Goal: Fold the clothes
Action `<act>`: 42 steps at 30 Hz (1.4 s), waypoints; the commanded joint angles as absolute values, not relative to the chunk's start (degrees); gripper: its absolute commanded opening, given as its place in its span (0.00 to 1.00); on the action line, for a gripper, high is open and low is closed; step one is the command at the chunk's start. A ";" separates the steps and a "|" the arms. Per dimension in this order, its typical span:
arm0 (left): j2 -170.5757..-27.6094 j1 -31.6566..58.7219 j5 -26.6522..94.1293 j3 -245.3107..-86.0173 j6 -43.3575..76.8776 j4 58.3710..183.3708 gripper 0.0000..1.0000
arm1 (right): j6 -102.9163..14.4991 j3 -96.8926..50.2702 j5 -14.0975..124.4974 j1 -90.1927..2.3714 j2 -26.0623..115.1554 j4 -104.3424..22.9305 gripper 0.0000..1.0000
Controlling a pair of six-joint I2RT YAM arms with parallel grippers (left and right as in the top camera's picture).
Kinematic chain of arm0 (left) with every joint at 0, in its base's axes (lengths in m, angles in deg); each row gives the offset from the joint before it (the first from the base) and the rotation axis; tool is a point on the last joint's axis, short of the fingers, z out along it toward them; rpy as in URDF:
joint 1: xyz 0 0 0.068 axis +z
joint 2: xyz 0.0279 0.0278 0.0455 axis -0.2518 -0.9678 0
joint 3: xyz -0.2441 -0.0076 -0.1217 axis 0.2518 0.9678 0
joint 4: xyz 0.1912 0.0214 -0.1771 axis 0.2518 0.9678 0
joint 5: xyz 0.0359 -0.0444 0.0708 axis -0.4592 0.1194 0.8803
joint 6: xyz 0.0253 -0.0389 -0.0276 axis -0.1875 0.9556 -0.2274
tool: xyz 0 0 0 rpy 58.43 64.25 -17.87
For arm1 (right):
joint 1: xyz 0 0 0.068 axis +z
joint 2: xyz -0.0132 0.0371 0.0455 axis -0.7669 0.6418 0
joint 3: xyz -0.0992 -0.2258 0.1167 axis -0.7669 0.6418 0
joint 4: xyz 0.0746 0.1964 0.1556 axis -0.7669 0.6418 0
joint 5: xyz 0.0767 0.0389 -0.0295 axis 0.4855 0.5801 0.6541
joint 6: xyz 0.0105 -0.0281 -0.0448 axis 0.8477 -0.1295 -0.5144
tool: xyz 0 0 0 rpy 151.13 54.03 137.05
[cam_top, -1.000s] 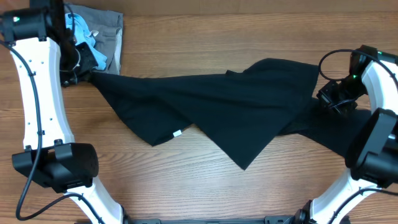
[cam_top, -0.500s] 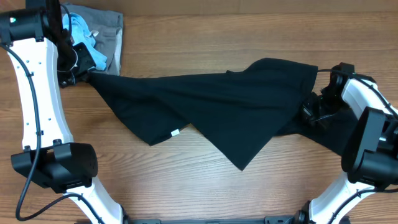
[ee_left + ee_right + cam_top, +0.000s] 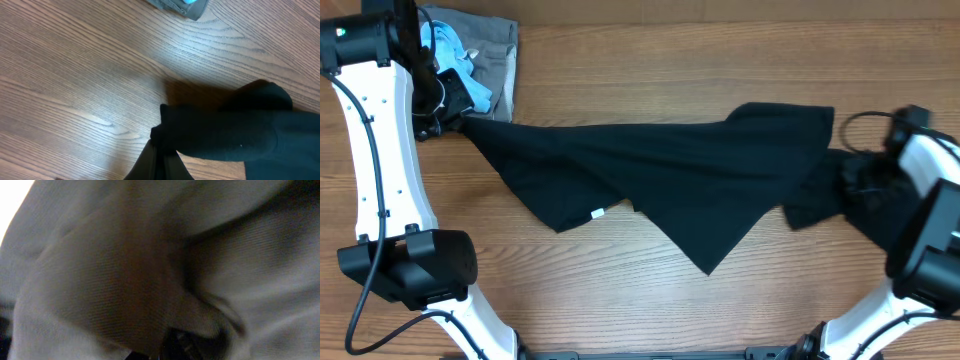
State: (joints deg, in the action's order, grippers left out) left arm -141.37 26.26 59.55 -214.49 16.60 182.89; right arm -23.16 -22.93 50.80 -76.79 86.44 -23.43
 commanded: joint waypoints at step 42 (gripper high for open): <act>-142.01 26.55 56.82 -214.51 17.60 183.04 0.04 | -36.91 -29.73 57.44 -68.99 84.21 -3.23 0.09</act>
